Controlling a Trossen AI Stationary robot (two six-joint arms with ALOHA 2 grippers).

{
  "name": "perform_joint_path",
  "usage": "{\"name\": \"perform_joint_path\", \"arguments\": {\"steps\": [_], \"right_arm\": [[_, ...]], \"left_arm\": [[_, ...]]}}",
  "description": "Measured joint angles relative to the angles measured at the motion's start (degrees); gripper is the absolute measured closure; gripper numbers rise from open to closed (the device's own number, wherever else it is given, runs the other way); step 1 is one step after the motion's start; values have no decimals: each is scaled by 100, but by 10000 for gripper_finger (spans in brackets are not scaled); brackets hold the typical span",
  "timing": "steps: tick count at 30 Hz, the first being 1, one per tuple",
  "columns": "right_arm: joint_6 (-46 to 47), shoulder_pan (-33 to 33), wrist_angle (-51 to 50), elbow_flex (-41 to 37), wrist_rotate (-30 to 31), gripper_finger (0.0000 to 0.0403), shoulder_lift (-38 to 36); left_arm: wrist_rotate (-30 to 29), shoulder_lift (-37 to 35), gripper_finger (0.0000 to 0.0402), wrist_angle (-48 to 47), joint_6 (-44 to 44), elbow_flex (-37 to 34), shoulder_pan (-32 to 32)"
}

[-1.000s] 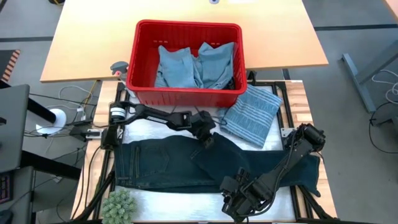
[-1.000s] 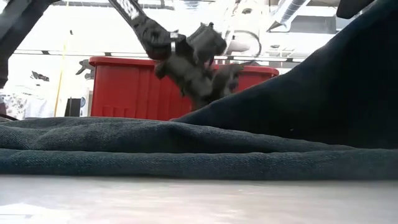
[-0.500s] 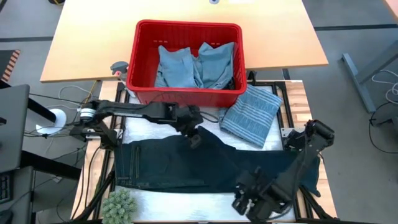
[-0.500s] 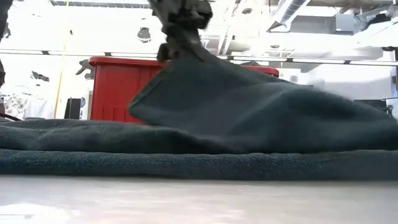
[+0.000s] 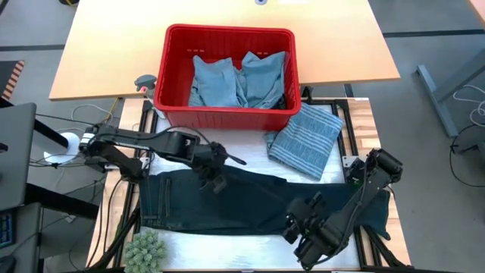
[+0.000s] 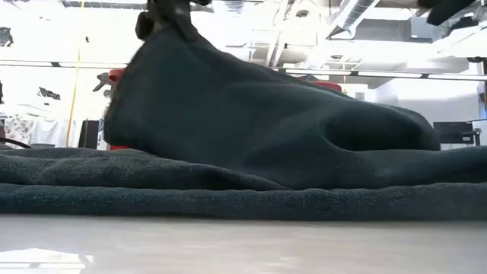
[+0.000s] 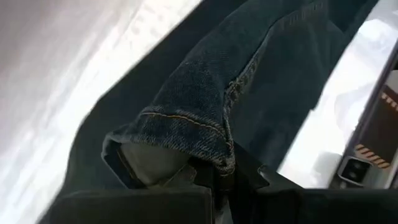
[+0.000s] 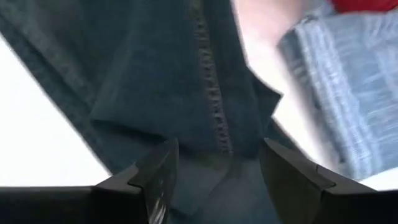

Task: Fold Laundry from Bin
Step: Fold the black pants

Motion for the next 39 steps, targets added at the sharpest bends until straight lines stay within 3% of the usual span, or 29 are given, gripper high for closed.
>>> {"name": "perform_joint_path", "arguments": {"steps": [6,16,27,34,39], "right_arm": [[397,0,-608,0,29,154,0],[263,-44,-621,-6,-61,154,0],[-690,-32,-274,-984,803,154,-162],[-2991,-500,1715,-1512,761,154,-409],[-3808,-900,1987,-1679,715,154,-411]], "left_arm": [[-311,-573,401,-483,-826,2,-267],[-305,-1302,401,-567,-2217,2,-528],[-273,-1729,401,-712,-3138,2,-1085],[-17,-1753,401,-700,-3538,2,-1433],[100,-1751,401,-711,-3744,58,-1611]]}}
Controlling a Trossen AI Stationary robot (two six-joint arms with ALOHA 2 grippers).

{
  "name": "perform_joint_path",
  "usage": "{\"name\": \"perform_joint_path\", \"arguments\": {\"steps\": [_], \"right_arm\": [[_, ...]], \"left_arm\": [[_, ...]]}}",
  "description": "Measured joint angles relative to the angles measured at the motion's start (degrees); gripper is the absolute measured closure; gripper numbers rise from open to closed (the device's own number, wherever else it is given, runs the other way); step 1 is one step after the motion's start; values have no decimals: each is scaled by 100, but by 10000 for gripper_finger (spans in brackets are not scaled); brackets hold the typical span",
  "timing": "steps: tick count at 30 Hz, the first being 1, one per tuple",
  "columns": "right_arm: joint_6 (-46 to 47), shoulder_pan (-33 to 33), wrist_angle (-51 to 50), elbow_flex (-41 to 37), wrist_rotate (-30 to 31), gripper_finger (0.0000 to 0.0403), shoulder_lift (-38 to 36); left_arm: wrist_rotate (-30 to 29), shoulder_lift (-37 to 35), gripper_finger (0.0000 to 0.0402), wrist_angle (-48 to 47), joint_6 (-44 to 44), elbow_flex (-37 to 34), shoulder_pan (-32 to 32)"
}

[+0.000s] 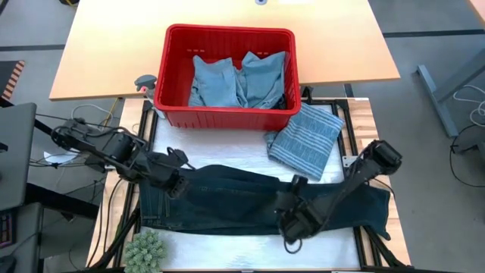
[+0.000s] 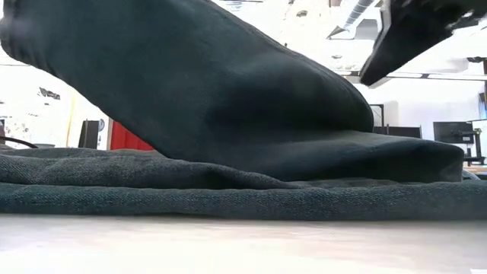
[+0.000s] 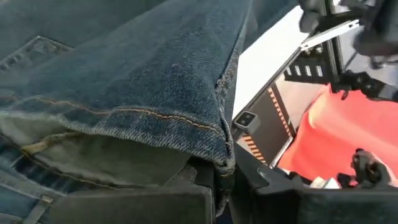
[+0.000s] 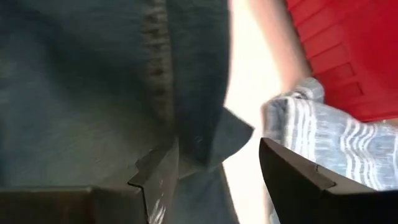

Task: Fold Laundry from Bin
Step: Fold the black pants

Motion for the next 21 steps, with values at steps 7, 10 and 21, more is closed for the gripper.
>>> {"name": "perform_joint_path", "arguments": {"steps": [7,10,21], "right_arm": [[-1079,-283,403,-14,-491,154,-7],[-1662,-341,819,-15,-692,158,-7],[-2433,-1027,916,-14,-910,192,-7]], "left_arm": [[-362,0,401,0,-46,581,-105],[-691,0,401,-15,14,880,-103],[-899,3,401,-35,259,1039,-103]]}}
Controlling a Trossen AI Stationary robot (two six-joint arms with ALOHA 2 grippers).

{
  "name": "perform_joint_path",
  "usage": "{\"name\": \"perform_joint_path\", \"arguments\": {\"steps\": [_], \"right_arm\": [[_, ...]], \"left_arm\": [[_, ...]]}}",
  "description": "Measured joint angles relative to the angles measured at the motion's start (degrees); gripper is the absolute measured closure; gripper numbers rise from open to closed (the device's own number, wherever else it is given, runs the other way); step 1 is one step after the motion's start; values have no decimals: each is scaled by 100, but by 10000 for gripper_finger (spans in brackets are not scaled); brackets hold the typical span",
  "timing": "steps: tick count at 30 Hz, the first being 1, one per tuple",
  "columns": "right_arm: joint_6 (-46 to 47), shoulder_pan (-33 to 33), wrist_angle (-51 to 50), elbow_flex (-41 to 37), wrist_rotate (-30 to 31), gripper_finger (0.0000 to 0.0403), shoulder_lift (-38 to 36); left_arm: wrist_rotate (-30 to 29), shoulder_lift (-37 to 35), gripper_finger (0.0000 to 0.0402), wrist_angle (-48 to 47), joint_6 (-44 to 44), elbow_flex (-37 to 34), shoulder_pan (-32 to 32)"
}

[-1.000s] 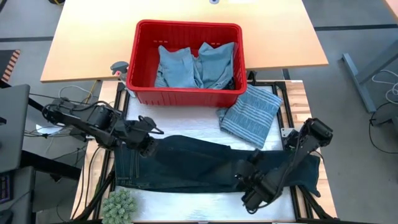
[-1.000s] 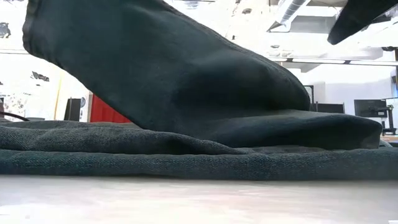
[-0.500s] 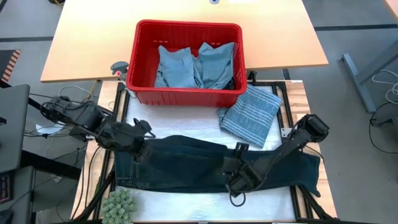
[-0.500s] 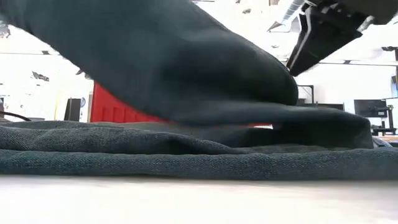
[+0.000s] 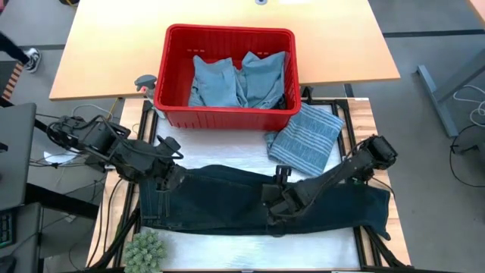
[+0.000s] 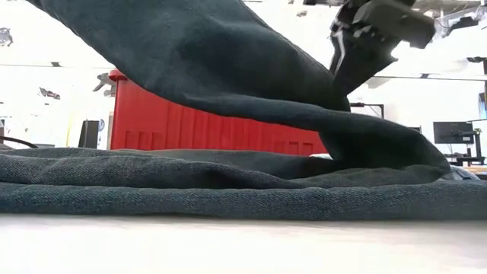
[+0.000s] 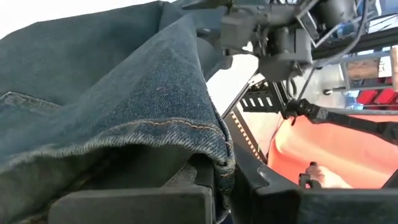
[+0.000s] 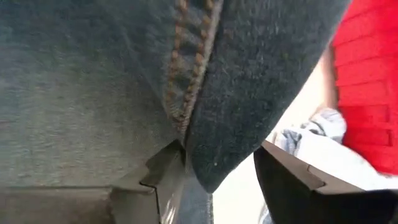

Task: Fold Laundry from Bin
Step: Fold the black pants

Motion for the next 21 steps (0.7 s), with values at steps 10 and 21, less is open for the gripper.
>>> {"name": "perform_joint_path", "arguments": {"steps": [10,21], "right_arm": [[-1286,-464,-85,1,-1234,359,0],[-4243,-618,-1109,285,-1085,381,-211]], "left_arm": [[143,23,401,4,-102,-2,-206],[197,23,401,68,-229,-2,-271]]}}
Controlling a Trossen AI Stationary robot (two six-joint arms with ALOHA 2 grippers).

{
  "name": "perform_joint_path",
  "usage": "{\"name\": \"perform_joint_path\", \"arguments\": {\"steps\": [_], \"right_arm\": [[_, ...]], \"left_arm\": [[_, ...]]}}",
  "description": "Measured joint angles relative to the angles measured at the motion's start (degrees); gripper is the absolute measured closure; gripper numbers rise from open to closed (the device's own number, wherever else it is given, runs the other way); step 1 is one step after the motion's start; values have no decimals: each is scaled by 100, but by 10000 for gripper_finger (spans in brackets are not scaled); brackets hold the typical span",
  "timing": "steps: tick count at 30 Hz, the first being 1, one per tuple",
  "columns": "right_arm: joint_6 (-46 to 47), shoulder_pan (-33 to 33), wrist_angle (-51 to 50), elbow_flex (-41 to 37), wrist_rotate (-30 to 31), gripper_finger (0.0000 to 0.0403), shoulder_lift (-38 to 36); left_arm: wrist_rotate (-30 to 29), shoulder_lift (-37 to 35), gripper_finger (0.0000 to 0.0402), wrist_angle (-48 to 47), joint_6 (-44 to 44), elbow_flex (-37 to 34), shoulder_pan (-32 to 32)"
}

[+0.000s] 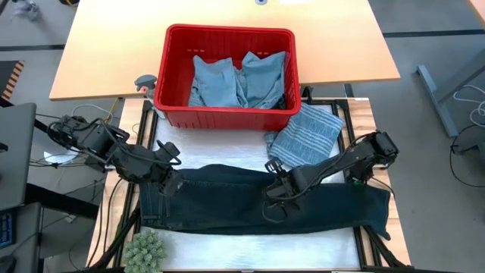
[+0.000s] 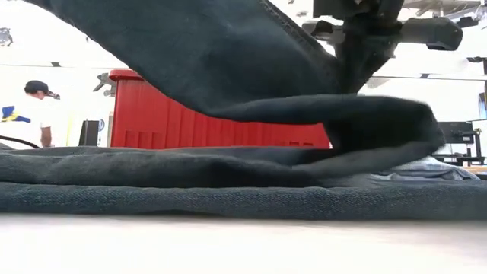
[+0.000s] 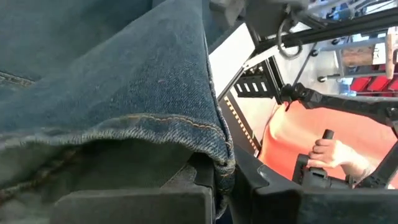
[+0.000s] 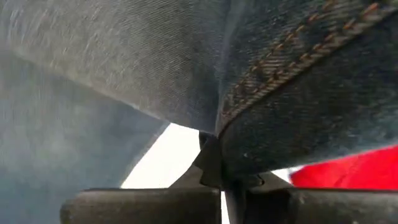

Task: Fold Laundry from Bin
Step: Fold the black pants

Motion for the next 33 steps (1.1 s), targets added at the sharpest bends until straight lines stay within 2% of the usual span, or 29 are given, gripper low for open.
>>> {"name": "perform_joint_path", "arguments": {"steps": [8,11,14,18,24,26,29,33], "right_arm": [[-2497,-79,427,7,-29,381,-96],[-3731,47,694,9,-39,379,-40],[-4966,140,685,9,-22,380,-23],[-5741,167,485,9,50,381,-16],[-7627,296,202,9,145,380,-16],[-7915,328,213,13,79,380,-16],[-7947,381,237,16,-494,375,-19],[-7514,553,434,14,-623,356,-19]], "left_arm": [[-25,20,393,8,-74,0,-4],[-86,20,395,8,-71,0,-5],[-99,22,399,8,-94,0,-4],[-177,22,397,6,-116,0,-4],[-280,26,393,3,-59,0,2],[-280,26,392,-5,-54,0,0],[-356,26,392,-12,-25,-13,0],[-406,26,392,-26,-9,-46,0]]}}
